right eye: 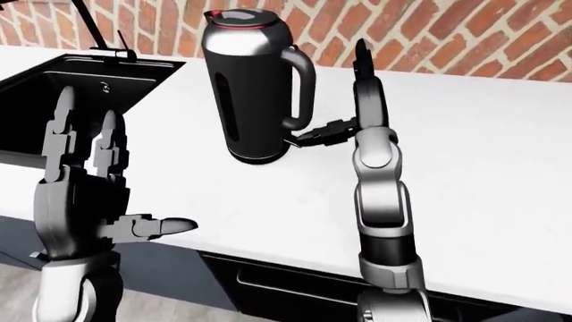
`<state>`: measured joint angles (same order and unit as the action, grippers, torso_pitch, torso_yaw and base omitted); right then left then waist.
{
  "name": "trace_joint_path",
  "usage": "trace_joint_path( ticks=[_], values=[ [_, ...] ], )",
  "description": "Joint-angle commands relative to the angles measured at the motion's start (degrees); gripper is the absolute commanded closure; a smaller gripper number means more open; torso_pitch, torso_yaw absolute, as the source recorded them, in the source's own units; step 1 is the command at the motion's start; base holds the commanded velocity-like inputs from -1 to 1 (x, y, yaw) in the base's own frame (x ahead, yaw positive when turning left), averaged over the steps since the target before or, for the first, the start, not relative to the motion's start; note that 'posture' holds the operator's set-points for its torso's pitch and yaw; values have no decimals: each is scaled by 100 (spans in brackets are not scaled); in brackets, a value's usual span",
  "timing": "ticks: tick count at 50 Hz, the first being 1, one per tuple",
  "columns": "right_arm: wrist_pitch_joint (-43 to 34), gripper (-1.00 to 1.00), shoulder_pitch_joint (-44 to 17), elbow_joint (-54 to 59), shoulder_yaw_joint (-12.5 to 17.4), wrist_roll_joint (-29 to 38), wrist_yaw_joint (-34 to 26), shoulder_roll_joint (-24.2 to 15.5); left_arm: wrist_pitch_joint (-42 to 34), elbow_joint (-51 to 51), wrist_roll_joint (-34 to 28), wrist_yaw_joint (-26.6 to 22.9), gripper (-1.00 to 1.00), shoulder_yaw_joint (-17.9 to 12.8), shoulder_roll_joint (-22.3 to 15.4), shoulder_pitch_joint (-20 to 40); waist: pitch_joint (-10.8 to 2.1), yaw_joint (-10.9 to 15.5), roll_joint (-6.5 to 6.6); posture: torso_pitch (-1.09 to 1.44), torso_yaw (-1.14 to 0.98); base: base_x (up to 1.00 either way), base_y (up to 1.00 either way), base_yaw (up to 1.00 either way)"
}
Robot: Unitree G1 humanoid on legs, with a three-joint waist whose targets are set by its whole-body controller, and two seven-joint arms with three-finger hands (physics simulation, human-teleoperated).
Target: Press down the lever to turn on the electric kettle.
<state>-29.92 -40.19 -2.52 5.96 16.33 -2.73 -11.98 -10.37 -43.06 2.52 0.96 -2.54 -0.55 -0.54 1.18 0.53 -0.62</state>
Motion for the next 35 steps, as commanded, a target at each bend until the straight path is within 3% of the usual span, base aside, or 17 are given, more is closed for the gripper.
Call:
trace_joint_path(
  ticks=[1,25,35],
  values=[
    [161,-100,-195,-43,21,53,148,-45,156,-195,10,-5,-100,-8,-10,75,-83,14,-4,0,0,0,0,0],
    [436,-100,-456,507,24,-342,390,-76,184,-149,-4,-3,-100,-12,-14,104,-62,-12,29,0,0,0,0,0],
    [432,-100,-639,1091,-70,-50,413,-38,218,-139,-4,-3,-100,-15,-13,85,-77,-45,43,0,0,0,0,0]
  ],
)
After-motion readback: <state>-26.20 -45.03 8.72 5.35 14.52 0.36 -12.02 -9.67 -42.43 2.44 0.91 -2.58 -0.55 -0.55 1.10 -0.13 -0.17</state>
